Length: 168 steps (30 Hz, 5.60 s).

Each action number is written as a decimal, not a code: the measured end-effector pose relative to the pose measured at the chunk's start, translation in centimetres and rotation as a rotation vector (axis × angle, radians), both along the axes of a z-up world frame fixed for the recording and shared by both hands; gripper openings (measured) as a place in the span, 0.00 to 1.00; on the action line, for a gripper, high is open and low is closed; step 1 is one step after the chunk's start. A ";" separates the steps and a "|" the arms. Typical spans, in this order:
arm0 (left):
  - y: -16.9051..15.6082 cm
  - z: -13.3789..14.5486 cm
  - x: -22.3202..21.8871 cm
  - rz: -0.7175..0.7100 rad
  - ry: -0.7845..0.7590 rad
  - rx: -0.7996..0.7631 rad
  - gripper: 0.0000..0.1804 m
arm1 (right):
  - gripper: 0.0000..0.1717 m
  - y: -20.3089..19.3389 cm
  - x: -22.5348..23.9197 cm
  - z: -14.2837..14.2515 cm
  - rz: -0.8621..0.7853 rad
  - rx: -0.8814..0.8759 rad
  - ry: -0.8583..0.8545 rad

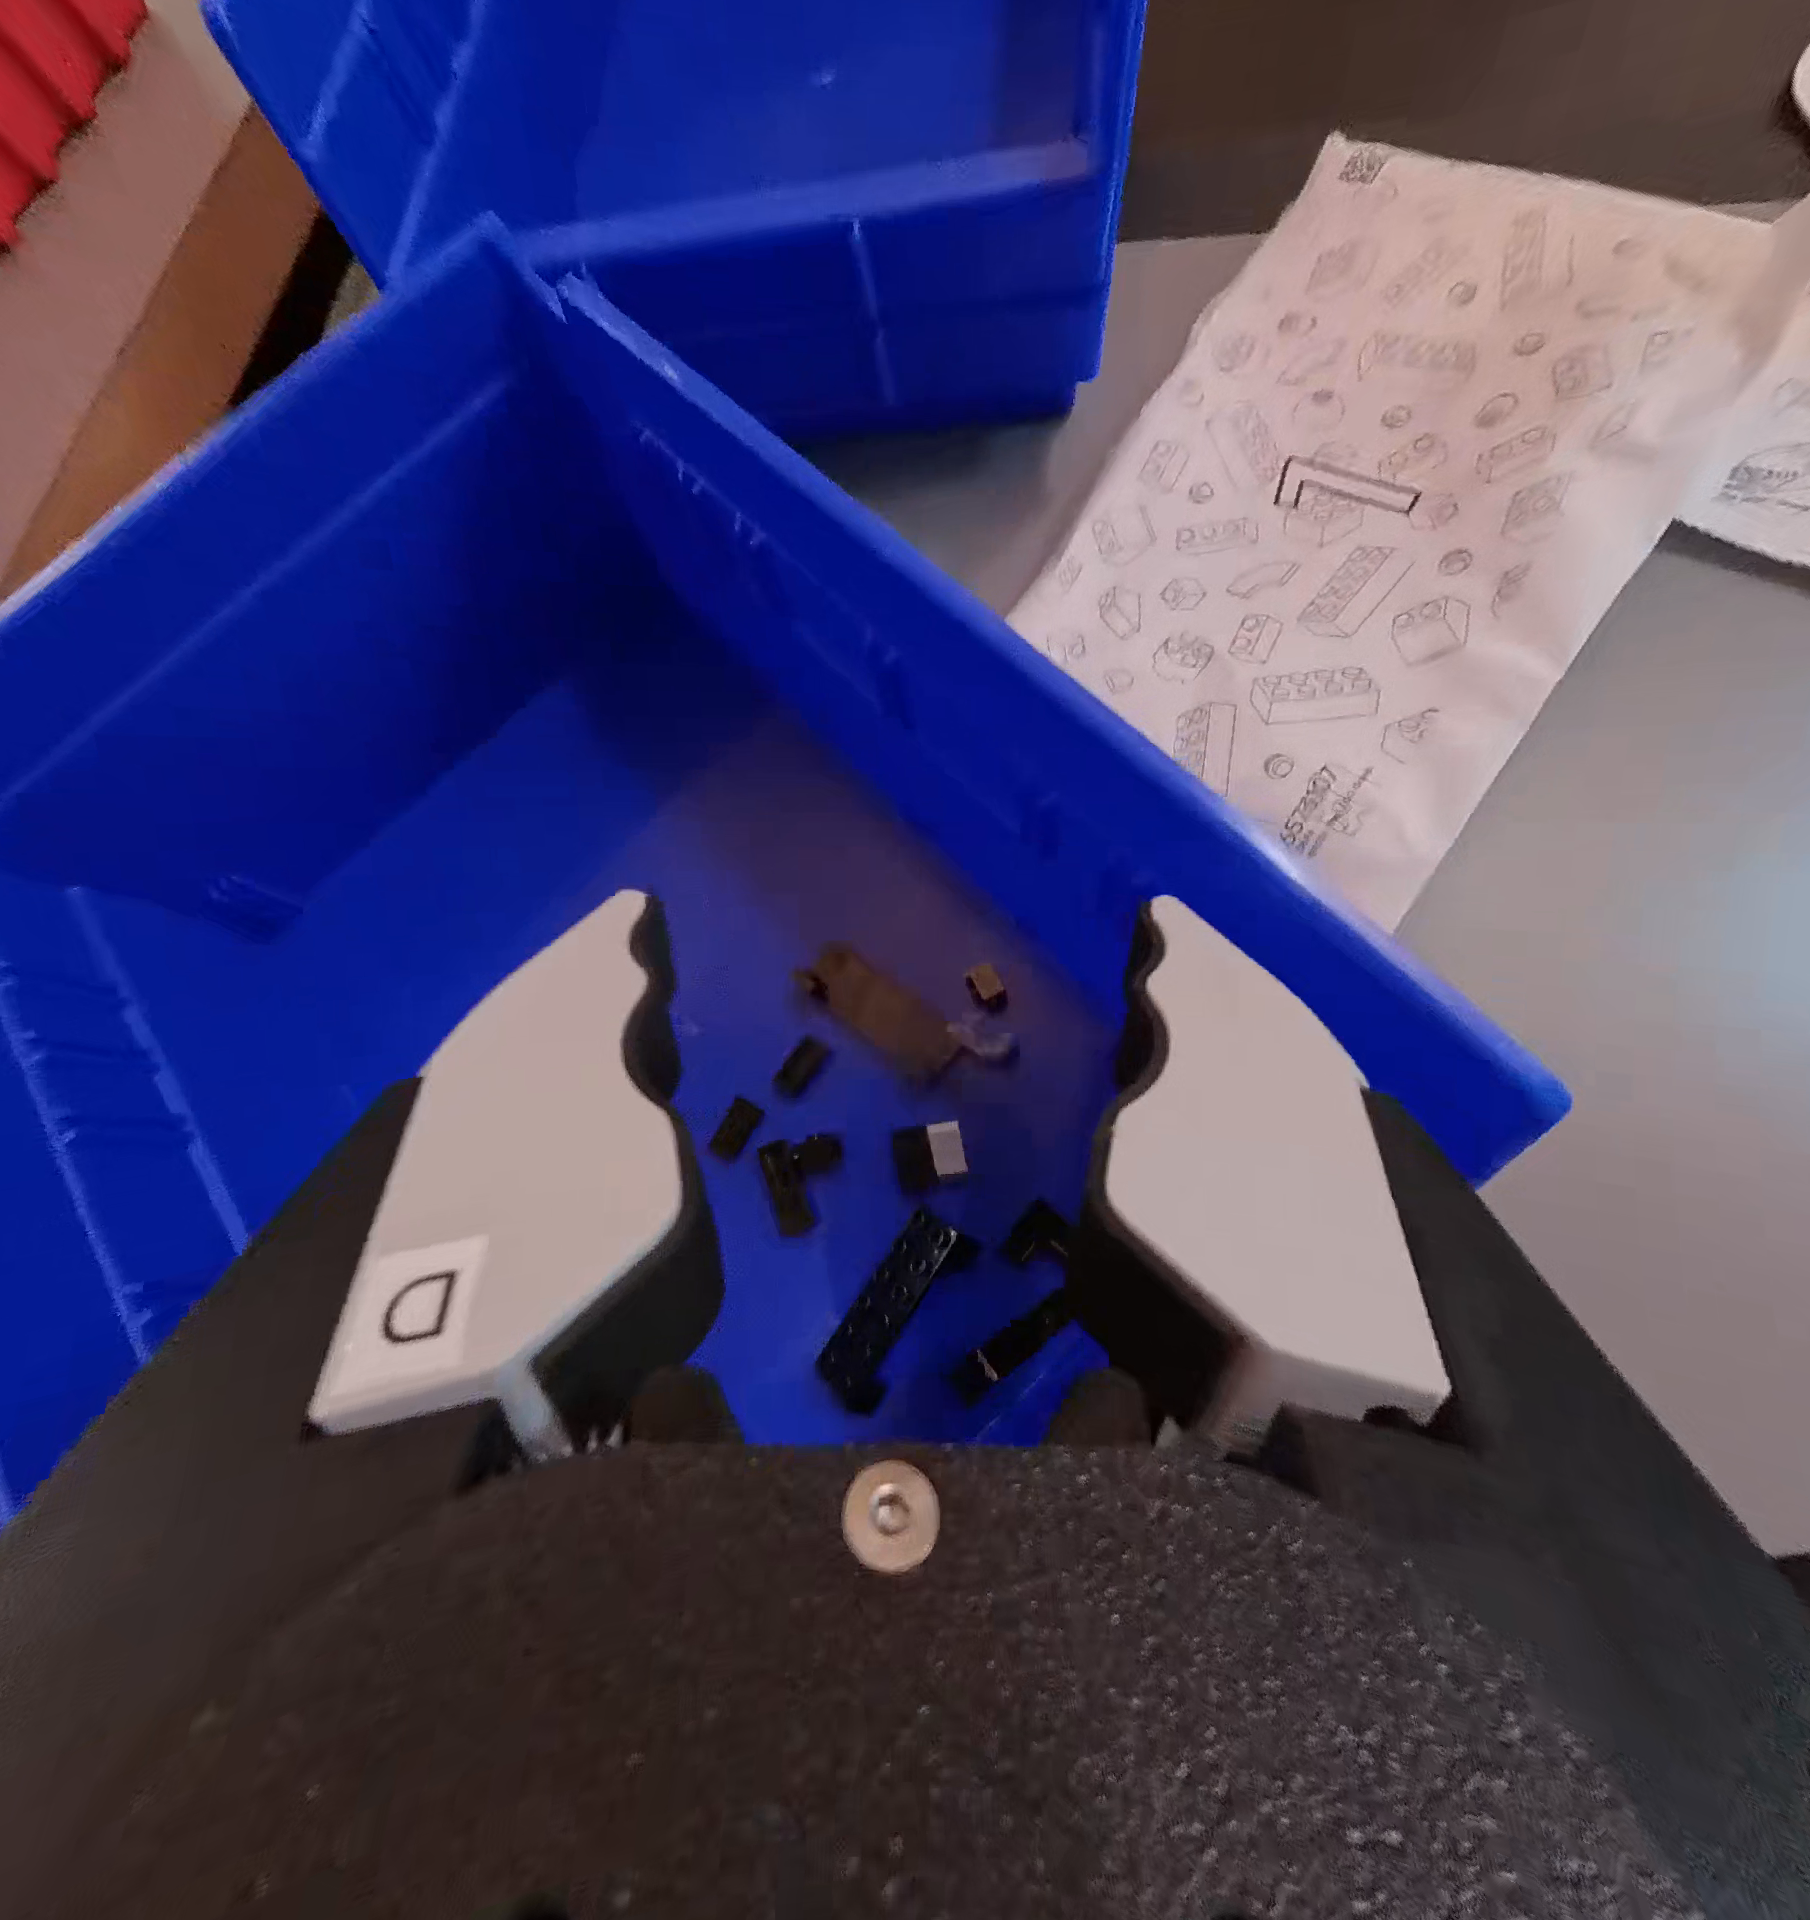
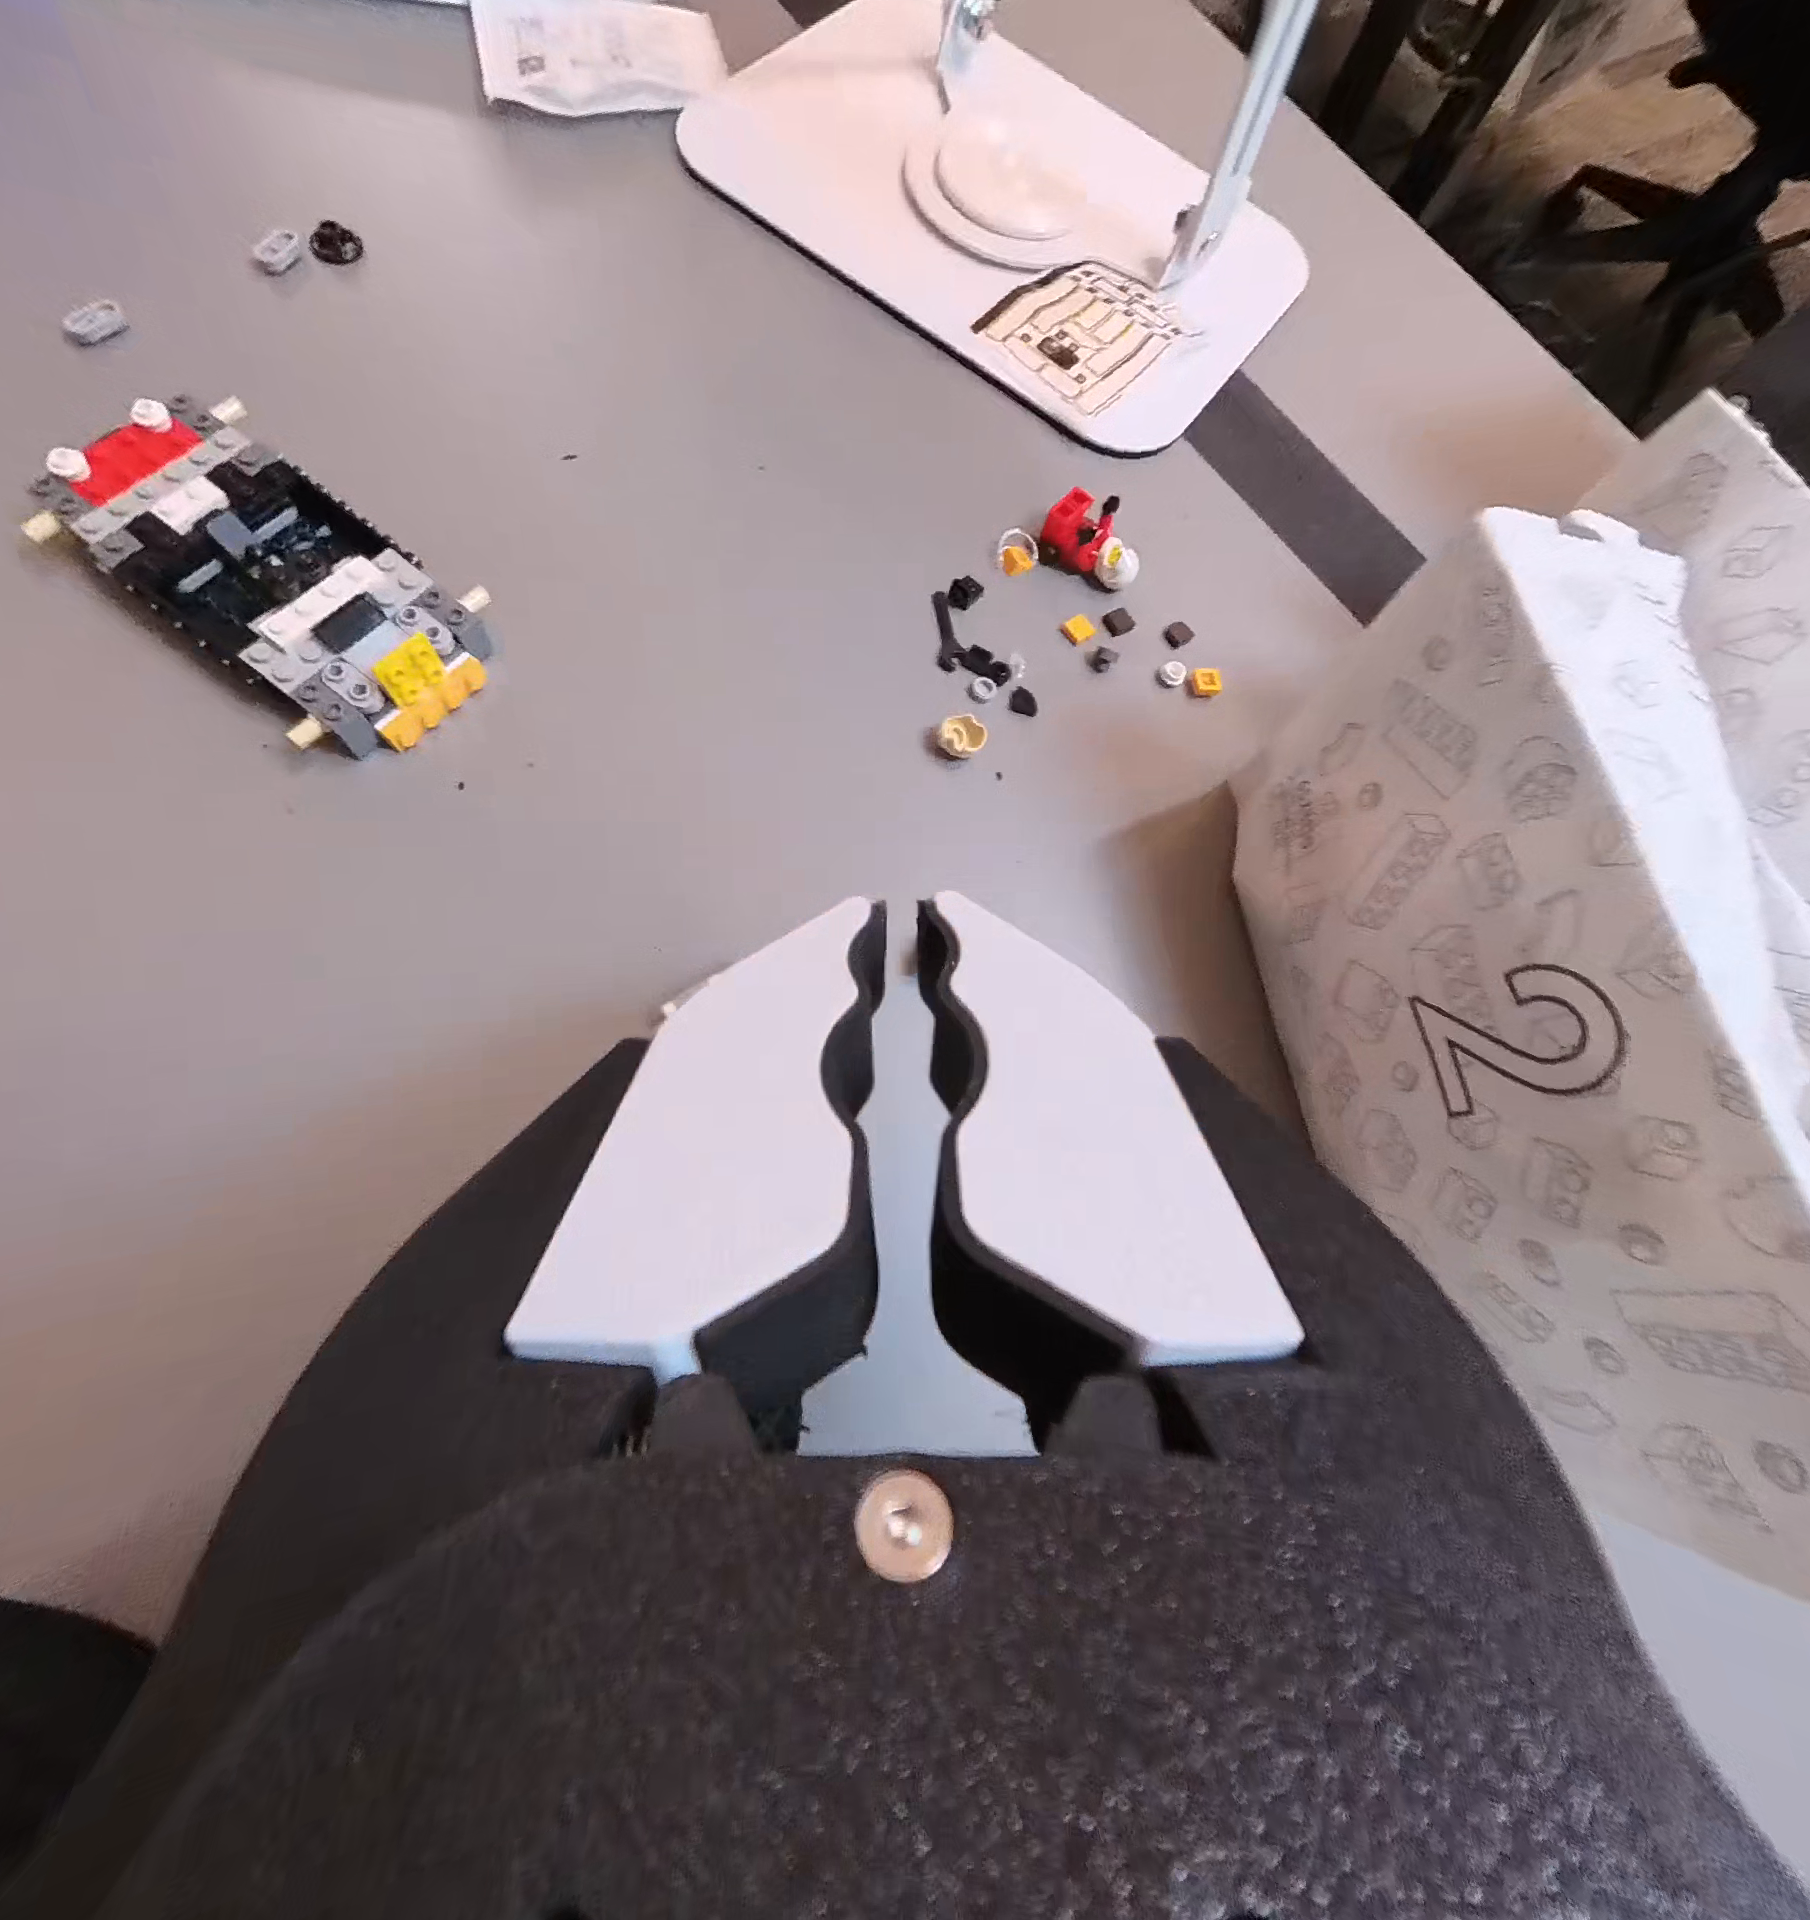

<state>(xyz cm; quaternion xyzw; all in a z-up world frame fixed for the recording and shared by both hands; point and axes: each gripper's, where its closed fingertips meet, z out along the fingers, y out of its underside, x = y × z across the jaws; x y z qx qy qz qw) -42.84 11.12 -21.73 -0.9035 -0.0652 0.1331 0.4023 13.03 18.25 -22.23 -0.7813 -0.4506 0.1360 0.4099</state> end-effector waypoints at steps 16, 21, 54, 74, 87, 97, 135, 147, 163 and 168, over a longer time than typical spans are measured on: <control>1.5 11.1 14.2 -0.554 -0.128 0.711 0.00 | 0.11 4.5 -10.4 6.5 0.004 0.401 0.167; 1.7 9.5 18.3 -0.663 -0.114 0.678 0.00 | 0.21 9.0 -16.1 9.7 -0.024 0.571 0.201; 1.8 5.4 22.1 -0.814 0.003 0.525 0.00 | 0.02 22.6 -11.2 13.8 -0.479 0.466 0.648; 1.8 5.4 21.9 -0.806 -0.010 0.529 0.00 | 0.02 22.5 -11.2 13.8 -0.469 0.490 0.620; 2.1 4.7 21.9 -0.810 -0.013 0.504 0.00 | 0.02 22.2 -11.6 13.2 -0.469 0.525 0.605; 2.2 4.4 22.0 -0.815 -0.016 0.493 0.00 | 0.02 22.2 -11.7 13.2 -0.454 0.539 0.592; 1.6 6.1 22.1 -0.841 -0.181 0.597 0.00 | 0.02 22.2 -11.1 12.7 -0.460 0.462 0.639; 1.4 6.0 22.4 -0.877 -0.143 0.609 0.00 | 0.12 16.6 -9.8 14.6 -0.252 0.470 0.470; 0.5 4.6 27.4 -1.048 -0.279 0.514 0.00 | 0.22 -4.9 0.0 -4.6 0.176 -0.118 -0.131; -0.6 3.9 31.2 -1.152 -0.394 0.435 0.00 | 0.11 -3.6 -1.2 -7.5 0.182 -0.172 -0.173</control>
